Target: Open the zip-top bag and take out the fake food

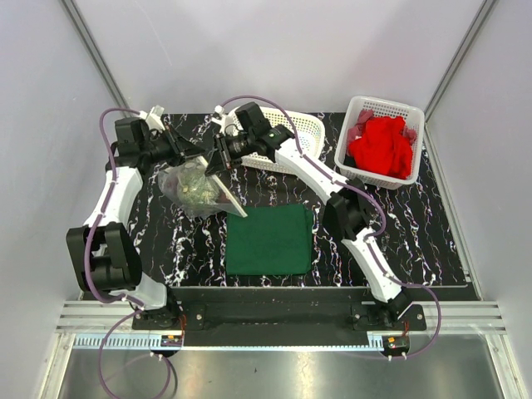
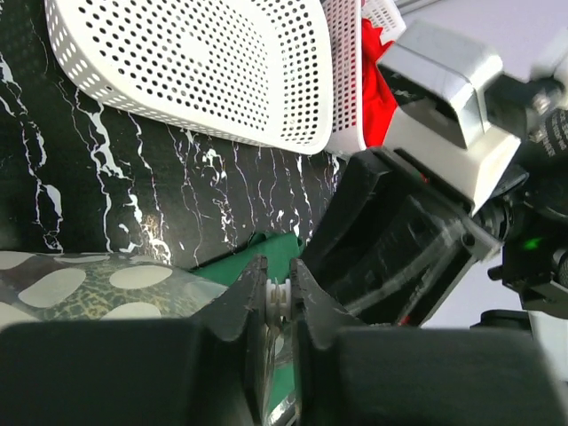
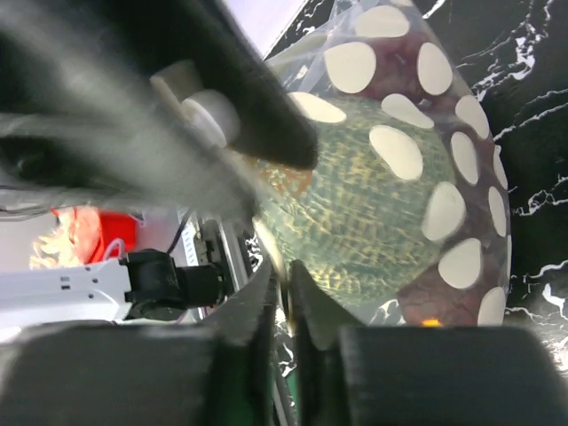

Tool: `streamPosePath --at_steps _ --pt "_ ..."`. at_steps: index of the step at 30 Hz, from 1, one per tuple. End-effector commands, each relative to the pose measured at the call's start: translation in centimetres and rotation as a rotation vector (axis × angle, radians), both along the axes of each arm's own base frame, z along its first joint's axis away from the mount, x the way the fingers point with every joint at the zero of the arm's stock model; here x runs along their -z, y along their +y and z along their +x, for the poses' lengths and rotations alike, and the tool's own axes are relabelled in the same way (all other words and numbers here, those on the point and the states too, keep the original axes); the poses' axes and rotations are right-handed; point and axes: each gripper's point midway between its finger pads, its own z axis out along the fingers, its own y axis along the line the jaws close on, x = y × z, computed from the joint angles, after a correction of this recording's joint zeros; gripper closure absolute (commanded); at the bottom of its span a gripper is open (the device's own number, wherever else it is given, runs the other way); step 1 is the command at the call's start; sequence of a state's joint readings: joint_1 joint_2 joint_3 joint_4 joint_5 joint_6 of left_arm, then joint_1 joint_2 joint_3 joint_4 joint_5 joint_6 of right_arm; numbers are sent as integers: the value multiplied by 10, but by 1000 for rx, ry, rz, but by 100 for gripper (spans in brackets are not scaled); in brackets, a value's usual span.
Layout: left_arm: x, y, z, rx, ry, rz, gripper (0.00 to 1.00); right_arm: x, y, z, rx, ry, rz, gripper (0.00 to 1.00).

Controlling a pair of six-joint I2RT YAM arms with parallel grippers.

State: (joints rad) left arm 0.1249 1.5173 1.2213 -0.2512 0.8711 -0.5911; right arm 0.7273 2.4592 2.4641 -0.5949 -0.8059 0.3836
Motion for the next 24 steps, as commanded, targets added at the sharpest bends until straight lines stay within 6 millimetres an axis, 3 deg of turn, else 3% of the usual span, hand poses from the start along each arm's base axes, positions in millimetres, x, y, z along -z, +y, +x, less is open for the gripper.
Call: streamPosePath --at_steps 1,3,9,10,16,19,20,22,24 --pt "-26 6 -8 24 -100 76 43 -35 -4 2 1 -74 64 95" --pt "-26 16 -11 12 -118 103 32 -40 -8 0 -15 -74 71 100" --pt "-16 17 -21 54 -126 70 34 -43 -25 4 -52 -23 100 100" --pt "-9 16 -24 53 -111 67 38 -46 -27 2 -69 -10 113 100" --pt "-9 9 -30 82 -136 -3 55 -50 -29 -4 -108 10 134 100" --pt "-10 7 -28 91 -134 -29 74 -50 -30 -7 -123 21 139 100" --pt "-14 6 -27 92 -141 -39 86 -49 -30 -6 -119 23 136 100" --pt "-16 6 -27 94 -148 -42 97 -53 -30 -3 -95 13 132 70" --pt "-18 4 -27 96 -151 -43 100 -62 -28 2 -72 -15 139 47"
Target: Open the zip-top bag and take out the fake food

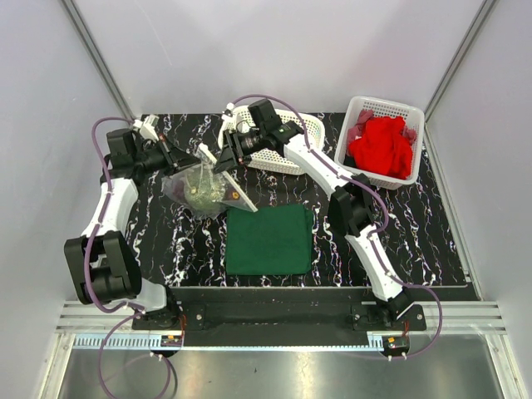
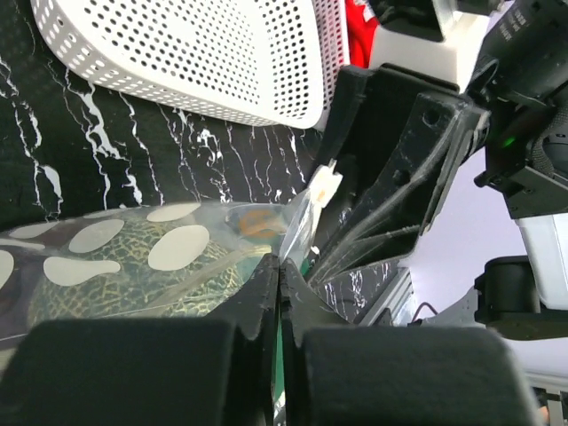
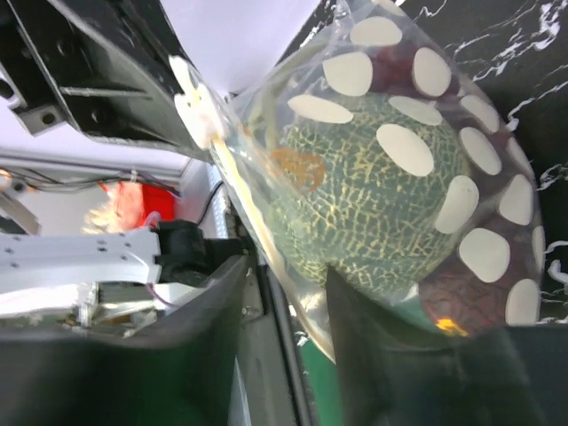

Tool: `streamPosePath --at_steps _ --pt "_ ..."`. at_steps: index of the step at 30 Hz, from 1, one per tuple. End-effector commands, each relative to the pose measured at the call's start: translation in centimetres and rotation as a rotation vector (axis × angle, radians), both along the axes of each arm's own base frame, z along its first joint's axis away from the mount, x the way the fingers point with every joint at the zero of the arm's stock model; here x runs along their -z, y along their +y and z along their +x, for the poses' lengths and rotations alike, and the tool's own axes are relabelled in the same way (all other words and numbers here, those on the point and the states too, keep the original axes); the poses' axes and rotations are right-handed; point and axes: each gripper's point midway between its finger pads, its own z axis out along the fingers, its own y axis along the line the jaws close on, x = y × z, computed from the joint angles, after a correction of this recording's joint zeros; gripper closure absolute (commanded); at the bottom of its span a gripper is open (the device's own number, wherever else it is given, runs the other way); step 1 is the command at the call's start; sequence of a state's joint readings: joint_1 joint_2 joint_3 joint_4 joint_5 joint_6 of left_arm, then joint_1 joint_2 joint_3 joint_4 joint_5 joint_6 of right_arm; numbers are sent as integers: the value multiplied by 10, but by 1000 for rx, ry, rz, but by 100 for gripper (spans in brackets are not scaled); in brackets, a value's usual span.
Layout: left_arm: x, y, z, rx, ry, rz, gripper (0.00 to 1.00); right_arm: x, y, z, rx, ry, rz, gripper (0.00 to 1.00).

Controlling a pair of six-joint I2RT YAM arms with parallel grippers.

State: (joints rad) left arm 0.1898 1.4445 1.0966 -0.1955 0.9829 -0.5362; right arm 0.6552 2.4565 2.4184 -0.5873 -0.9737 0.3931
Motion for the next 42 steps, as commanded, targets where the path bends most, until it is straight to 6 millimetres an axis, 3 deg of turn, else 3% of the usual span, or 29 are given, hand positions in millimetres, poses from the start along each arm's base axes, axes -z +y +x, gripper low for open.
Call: streamPosePath --at_steps 1,2,4,5,7,10,21,32,37,42 --pt "-24 -8 -2 50 -98 -23 100 -61 2 0 17 -111 90 44" --pt "-24 -11 -2 56 -95 -25 100 -72 3 4 33 -134 105 40" --pt "-22 -13 -4 59 -90 -24 100 -69 6 11 54 -109 106 34" --pt "-20 -14 -4 62 -85 -26 100 -79 7 13 53 -129 130 34" --pt "-19 -15 -5 60 -79 -28 100 -75 10 17 56 -116 135 33" --pt "-15 -15 -6 53 -63 -32 100 -81 13 21 61 -128 161 33" --pt "-14 -17 -9 60 -52 -38 100 -70 17 26 65 -111 162 46" --pt "-15 -17 -11 68 -47 -35 100 -60 6 41 120 -133 120 40" --pt "-14 -18 -11 70 -39 -40 100 -58 5 43 119 -152 120 33" --pt "-12 -17 -9 67 -25 -45 100 -60 14 37 65 -110 168 43"
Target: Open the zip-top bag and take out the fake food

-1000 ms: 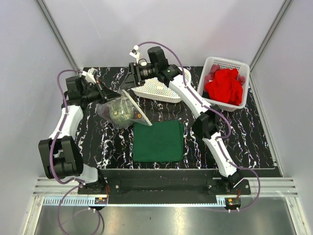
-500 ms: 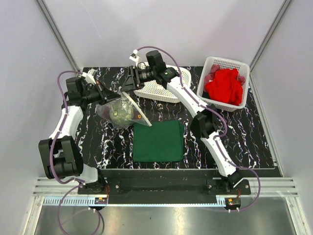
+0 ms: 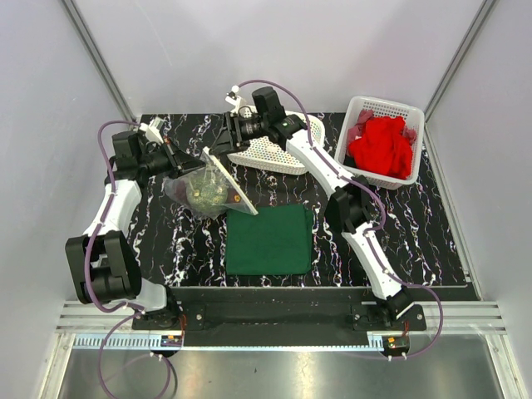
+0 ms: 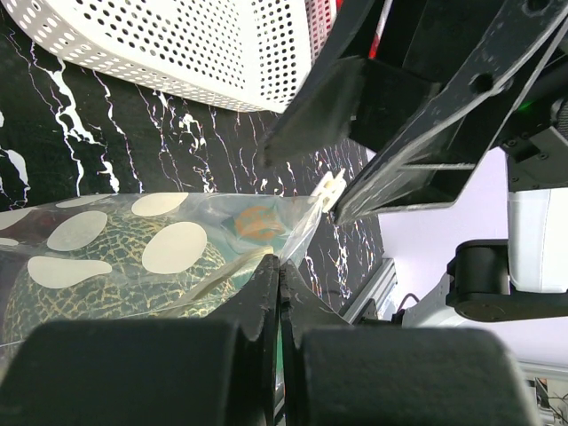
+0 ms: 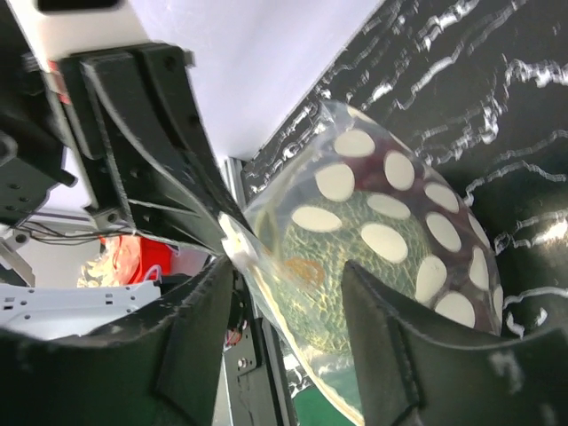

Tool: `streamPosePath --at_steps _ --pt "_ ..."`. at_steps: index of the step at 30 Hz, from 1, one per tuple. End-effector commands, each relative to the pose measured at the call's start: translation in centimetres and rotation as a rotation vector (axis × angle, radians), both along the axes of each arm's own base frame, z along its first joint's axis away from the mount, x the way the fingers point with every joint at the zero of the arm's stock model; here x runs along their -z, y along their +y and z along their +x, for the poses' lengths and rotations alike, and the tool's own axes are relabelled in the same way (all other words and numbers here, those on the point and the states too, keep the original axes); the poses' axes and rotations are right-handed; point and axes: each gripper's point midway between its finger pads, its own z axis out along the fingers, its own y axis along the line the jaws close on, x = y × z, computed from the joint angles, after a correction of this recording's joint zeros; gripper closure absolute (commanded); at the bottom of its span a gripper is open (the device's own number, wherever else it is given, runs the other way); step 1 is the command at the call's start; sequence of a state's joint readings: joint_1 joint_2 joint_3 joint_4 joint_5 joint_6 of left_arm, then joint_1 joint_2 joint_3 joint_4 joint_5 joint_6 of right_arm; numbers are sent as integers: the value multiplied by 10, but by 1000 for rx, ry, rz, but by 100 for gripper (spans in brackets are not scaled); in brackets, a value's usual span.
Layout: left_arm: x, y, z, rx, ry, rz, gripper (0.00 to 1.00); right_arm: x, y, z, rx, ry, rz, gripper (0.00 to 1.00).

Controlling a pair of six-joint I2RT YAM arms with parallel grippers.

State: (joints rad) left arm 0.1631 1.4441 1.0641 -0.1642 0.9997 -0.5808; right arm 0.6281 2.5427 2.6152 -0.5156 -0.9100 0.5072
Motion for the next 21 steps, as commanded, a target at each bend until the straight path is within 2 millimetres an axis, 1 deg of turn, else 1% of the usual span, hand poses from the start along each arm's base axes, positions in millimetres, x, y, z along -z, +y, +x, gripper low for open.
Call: streamPosePath --at_steps 1,2,4,5,9,12,16,18,21 --pt "-17 -5 -3 37 -56 -11 100 -33 7 -6 -62 -62 99 45" --pt "-16 -4 -3 35 -53 -12 100 -35 9 -8 -74 -61 115 49" --pt "-16 -5 -2 36 -50 -14 100 -34 12 -11 -81 -51 120 50" --pt "-16 -5 -2 36 -52 -13 100 -36 12 -10 -84 -50 131 52" --pt "-16 -6 -2 39 -50 -14 100 -32 14 -11 -91 -32 136 60" --pt "-16 -5 -1 37 -49 -14 100 -34 15 -13 -99 -26 146 65" --pt "-16 -5 0 36 -50 -12 100 -34 14 -14 -110 -16 152 66" --pt "-18 -5 0 34 -54 -12 100 -32 14 -16 -112 -8 147 66" --pt "-20 -4 2 29 -62 -8 100 -34 13 -16 -108 -10 147 66"
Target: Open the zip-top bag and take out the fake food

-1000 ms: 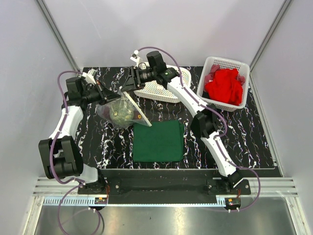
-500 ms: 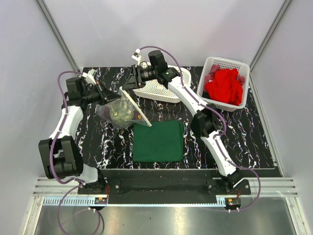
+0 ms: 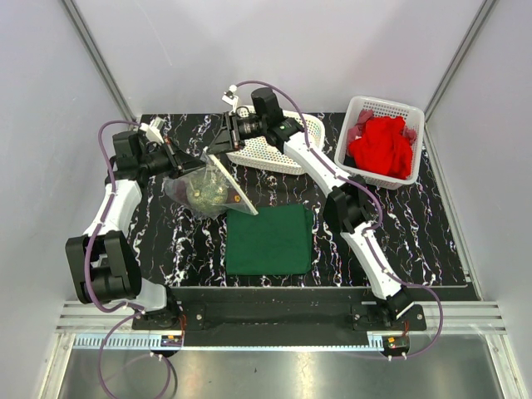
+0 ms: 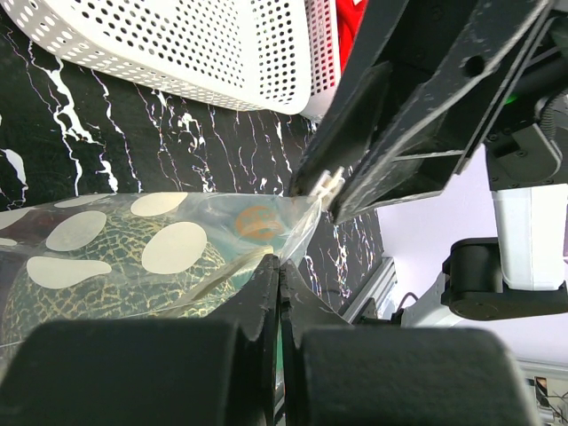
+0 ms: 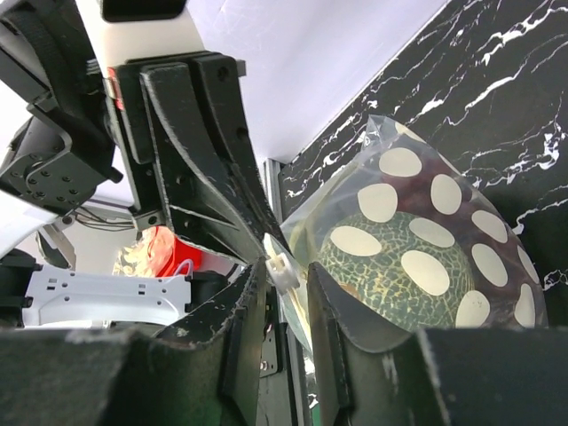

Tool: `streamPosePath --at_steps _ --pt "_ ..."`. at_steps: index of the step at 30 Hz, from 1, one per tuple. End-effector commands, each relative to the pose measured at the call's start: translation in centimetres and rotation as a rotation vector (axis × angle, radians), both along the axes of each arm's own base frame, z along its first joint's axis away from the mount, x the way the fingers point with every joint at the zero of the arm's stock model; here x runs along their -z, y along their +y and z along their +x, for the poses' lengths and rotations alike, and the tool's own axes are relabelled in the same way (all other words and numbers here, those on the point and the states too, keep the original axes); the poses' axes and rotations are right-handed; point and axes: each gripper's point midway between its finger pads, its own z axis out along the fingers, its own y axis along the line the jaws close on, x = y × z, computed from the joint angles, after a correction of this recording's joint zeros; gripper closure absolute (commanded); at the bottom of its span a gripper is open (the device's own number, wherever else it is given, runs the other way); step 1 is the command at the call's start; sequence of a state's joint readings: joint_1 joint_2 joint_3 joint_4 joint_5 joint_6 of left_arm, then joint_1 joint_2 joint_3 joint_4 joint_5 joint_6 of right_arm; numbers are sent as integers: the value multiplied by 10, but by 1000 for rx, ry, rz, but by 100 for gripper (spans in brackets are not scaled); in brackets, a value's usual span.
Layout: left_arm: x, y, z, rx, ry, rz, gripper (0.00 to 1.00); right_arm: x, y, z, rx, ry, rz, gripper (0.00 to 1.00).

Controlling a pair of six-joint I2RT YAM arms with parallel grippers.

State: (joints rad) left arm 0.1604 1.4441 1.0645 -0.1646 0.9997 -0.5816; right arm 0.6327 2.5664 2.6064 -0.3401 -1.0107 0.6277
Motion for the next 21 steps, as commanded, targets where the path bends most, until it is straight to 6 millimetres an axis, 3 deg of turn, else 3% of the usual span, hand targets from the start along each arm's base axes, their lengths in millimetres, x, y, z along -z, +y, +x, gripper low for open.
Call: streamPosePath --at_steps 1,3,4,5,6,8,10,12,15,16,18,21 --pt "-21 -3 3 25 -63 -7 100 -19 2 -10 -34 -34 41 67" --pt "-22 -3 4 24 -63 -9 100 -20 1 -10 -32 -32 42 84" --pt "-23 -3 4 29 -66 -9 100 -22 2 -10 -29 -34 43 100" --pt "-24 -3 4 32 -71 -6 96 -24 1 -9 -25 -35 45 100" --pt "-26 -2 6 19 -77 3 73 -26 1 -10 -25 -34 47 100" --pt "-28 0 9 7 -92 12 57 -32 1 -11 -27 -29 56 100" --pt "-30 -2 12 12 -107 12 48 -36 1 -12 -30 -28 63 100" --pt "-28 -3 16 20 -96 0 48 -39 1 -13 -34 -27 68 100" --pt "-25 -5 20 25 -87 -7 60 -41 0 -15 -40 -20 71 100" --pt "-24 -5 21 24 -86 -10 71 -41 0 -14 -41 -18 73 100" --pt "-24 -4 23 24 -88 -12 79 -40 1 -15 -42 -12 71 100" --pt "-25 -2 28 12 -89 -8 99 -41 1 -15 -44 -9 75 100"
